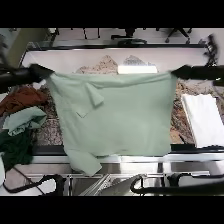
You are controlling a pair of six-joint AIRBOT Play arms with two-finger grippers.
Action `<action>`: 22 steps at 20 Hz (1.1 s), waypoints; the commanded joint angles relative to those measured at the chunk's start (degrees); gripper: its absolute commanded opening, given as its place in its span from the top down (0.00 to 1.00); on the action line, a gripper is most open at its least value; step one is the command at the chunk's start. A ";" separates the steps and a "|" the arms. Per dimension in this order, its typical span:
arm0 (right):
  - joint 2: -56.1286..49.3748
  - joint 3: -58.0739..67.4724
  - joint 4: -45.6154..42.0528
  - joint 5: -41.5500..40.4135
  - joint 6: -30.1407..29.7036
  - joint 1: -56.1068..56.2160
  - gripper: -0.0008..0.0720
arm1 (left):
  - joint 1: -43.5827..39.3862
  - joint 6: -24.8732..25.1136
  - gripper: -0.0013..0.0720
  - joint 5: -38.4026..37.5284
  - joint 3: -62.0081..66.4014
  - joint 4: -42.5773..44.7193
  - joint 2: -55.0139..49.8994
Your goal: Fold the shirts.
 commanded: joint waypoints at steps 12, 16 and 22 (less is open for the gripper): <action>-21.68 6.23 -4.76 4.68 3.48 2.56 0.97 | -3.56 -2.99 0.96 -4.74 29.64 12.68 -37.31; -19.93 2.34 -15.06 4.48 6.71 6.08 0.97 | -3.56 -2.99 0.96 -9.51 28.52 20.33 -37.33; -19.87 2.27 -19.85 1.60 8.81 8.26 0.96 | -3.72 -2.95 0.96 -9.09 24.63 23.32 -37.33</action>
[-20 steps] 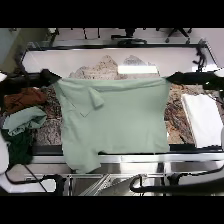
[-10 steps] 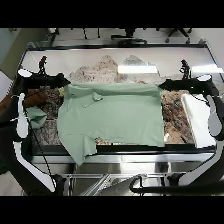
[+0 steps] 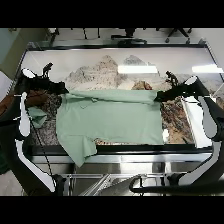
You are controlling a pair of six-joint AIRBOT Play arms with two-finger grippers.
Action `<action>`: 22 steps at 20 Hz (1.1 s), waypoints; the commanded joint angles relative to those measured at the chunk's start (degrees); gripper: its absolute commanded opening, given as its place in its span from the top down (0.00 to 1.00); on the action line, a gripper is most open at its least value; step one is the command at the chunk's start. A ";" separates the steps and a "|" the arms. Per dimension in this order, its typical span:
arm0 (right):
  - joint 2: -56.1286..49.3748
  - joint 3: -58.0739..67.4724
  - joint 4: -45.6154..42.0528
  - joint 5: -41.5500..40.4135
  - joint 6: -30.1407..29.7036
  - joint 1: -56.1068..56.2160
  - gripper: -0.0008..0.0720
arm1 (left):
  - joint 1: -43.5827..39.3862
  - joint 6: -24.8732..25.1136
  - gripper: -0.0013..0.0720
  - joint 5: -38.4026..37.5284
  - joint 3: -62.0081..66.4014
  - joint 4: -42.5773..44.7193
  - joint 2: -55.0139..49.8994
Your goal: Fold the shirts.
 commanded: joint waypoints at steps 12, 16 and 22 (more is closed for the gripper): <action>22.95 -7.30 -8.90 10.01 12.85 -8.09 0.49 | 5.22 -15.98 0.34 -25.27 -10.14 2.25 14.25; 32.44 -25.05 -8.79 8.87 12.20 -16.65 0.49 | 10.27 -13.05 0.34 -12.55 -44.46 2.34 38.01; 35.60 -42.01 0.37 3.02 8.92 -20.22 0.49 | 17.07 -12.85 0.31 -2.36 -78.58 2.23 58.58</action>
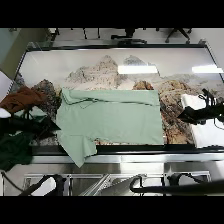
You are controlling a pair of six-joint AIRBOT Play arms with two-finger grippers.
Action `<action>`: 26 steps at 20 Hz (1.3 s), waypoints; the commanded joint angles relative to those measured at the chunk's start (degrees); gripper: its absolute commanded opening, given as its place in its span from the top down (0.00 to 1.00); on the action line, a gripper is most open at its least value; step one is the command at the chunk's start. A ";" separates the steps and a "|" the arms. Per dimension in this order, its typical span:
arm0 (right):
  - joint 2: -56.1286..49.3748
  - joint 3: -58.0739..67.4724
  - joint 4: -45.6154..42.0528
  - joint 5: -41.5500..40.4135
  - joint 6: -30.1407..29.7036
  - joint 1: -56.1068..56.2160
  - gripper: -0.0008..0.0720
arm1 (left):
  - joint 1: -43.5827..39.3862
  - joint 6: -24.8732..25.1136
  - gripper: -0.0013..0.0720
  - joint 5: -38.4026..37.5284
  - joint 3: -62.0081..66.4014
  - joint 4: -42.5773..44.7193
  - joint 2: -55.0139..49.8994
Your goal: Fold the shirts.
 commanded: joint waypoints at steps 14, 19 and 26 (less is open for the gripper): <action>-2.19 -11.04 8.68 -2.25 -5.22 -1.38 0.48 | -6.27 5.68 0.69 24.15 -17.64 -8.04 -8.79; -2.84 -14.86 8.66 -2.86 -5.64 -0.13 0.48 | -8.37 6.78 0.96 12.11 -5.95 -8.00 -9.42; -7.78 -17.03 13.81 -5.51 -8.70 12.83 0.96 | -8.35 6.78 0.96 6.60 4.92 -8.00 -1.46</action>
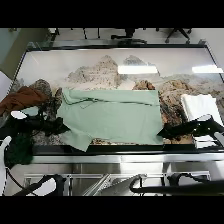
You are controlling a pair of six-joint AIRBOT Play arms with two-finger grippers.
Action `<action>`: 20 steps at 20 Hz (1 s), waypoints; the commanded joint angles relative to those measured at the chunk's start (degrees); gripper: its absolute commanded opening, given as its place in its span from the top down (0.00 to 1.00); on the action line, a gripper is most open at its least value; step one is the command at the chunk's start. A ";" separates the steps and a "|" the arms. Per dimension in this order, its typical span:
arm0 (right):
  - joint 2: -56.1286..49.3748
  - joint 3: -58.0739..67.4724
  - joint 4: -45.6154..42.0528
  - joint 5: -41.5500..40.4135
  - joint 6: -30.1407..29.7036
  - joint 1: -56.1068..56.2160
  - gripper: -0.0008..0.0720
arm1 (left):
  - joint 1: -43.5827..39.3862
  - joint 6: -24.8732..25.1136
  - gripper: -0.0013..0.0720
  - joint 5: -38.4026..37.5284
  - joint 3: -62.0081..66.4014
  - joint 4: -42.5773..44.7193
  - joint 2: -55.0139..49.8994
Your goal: Fold the shirts.
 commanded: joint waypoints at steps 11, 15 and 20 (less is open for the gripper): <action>20.41 7.91 -8.76 6.95 7.04 -7.41 0.96 | -1.40 -4.83 0.96 -15.93 7.21 12.59 23.10; 18.91 7.93 -2.60 4.79 2.89 -7.78 0.96 | -5.81 -4.81 0.96 -7.96 3.06 11.54 22.62; 10.29 8.61 21.18 -5.49 -15.78 -4.76 0.96 | -12.68 -4.39 0.96 2.97 12.87 11.58 7.23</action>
